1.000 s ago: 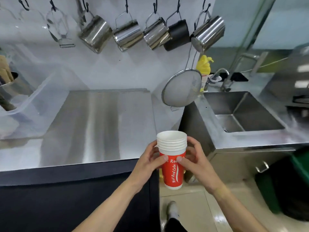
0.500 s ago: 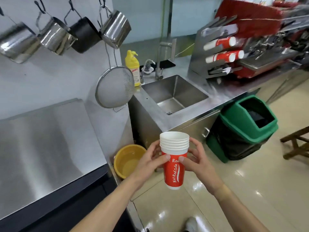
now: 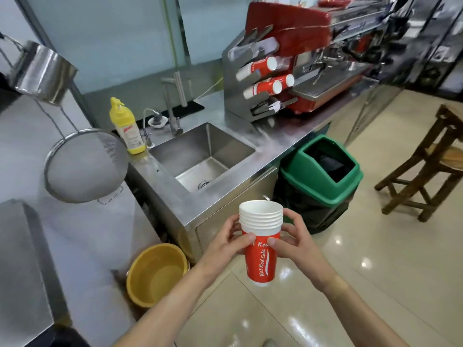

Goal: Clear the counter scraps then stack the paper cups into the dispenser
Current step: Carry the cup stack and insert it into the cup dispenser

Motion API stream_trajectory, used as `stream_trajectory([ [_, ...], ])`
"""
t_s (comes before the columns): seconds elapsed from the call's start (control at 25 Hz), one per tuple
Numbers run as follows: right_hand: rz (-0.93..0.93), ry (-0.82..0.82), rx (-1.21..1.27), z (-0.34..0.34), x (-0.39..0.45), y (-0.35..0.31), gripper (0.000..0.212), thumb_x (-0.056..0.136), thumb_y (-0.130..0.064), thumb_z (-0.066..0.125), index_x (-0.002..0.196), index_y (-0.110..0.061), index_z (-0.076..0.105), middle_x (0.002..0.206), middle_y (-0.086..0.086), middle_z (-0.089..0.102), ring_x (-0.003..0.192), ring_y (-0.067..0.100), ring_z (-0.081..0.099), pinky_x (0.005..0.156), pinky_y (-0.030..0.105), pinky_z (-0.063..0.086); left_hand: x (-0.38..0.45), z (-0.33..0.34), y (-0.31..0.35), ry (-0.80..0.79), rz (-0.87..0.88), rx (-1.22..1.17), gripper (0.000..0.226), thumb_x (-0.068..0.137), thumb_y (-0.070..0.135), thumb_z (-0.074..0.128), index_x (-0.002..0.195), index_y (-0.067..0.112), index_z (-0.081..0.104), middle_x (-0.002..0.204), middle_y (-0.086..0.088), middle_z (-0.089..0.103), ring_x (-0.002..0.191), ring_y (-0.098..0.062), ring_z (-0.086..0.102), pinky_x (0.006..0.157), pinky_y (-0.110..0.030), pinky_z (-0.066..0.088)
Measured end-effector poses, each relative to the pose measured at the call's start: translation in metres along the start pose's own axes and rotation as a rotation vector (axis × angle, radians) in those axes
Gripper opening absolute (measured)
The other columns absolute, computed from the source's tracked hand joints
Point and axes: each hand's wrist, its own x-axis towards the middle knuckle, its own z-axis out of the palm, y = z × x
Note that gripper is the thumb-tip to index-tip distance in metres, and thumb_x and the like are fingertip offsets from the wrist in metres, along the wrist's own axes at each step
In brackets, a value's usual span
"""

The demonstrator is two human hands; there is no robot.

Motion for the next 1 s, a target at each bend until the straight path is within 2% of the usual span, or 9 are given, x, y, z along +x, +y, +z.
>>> stream_trajectory([
  [0.16, 0.006, 0.007, 0.006, -0.054, 0.020, -0.006, 0.071, 0.075, -0.027, 0.079, 0.134, -0.039, 0.041, 0.130, 0.005, 0.061, 0.106, 0.018, 0.070, 0.086, 0.037, 0.060, 0.045, 0.037, 0.008, -0.021, -0.002, 0.015, 0.074, 0.069, 0.049, 0.076, 0.136, 0.032, 0.048, 0.131, 0.000, 0.062, 0.112, -0.011, 0.067, 0.081, -0.026, 0.058],
  [0.4, 0.015, 0.044, 0.028, -0.115, 0.039, -0.004, 0.069, 0.077, -0.027, 0.080, 0.132, -0.044, 0.041, 0.129, 0.001, 0.060, 0.104, 0.014, 0.070, 0.079, 0.029, 0.060, 0.098, 0.082, 0.012, -0.049, -0.024, 0.049, 0.073, 0.068, 0.051, 0.076, 0.134, 0.033, 0.050, 0.127, 0.002, 0.066, 0.110, -0.012, 0.068, 0.079, -0.026, 0.058],
  [0.56, 0.034, 0.086, 0.056, -0.139, 0.055, 0.000, 0.067, 0.080, -0.023, 0.080, 0.131, -0.046, 0.042, 0.129, 0.000, 0.060, 0.104, 0.012, 0.069, 0.075, 0.026, 0.059, 0.131, 0.096, 0.014, -0.084, -0.054, 0.074, 0.074, 0.066, 0.054, 0.076, 0.134, 0.037, 0.050, 0.127, 0.004, 0.066, 0.112, -0.013, 0.067, 0.085, -0.031, 0.059],
  [0.76, 0.046, 0.121, 0.058, -0.159, 0.084, 0.002, 0.070, 0.077, -0.027, 0.080, 0.134, -0.044, 0.042, 0.128, 0.002, 0.062, 0.106, 0.016, 0.069, 0.082, 0.032, 0.060, 0.174, 0.099, 0.012, -0.100, -0.073, 0.049, 0.077, 0.068, 0.050, 0.077, 0.137, 0.030, 0.049, 0.128, -0.004, 0.065, 0.117, -0.022, 0.065, 0.095, -0.045, 0.056],
  [1.0, 0.043, 0.154, 0.071, -0.173, 0.147, -0.002, 0.066, 0.080, -0.020, 0.082, 0.130, -0.043, 0.046, 0.122, 0.005, 0.065, 0.103, 0.018, 0.071, 0.076, 0.027, 0.059, 0.243, 0.084, 0.017, -0.150, -0.076, 0.019, 0.071, 0.070, 0.047, 0.076, 0.135, 0.034, 0.050, 0.120, 0.008, 0.071, 0.111, -0.013, 0.068, 0.081, -0.027, 0.057],
])
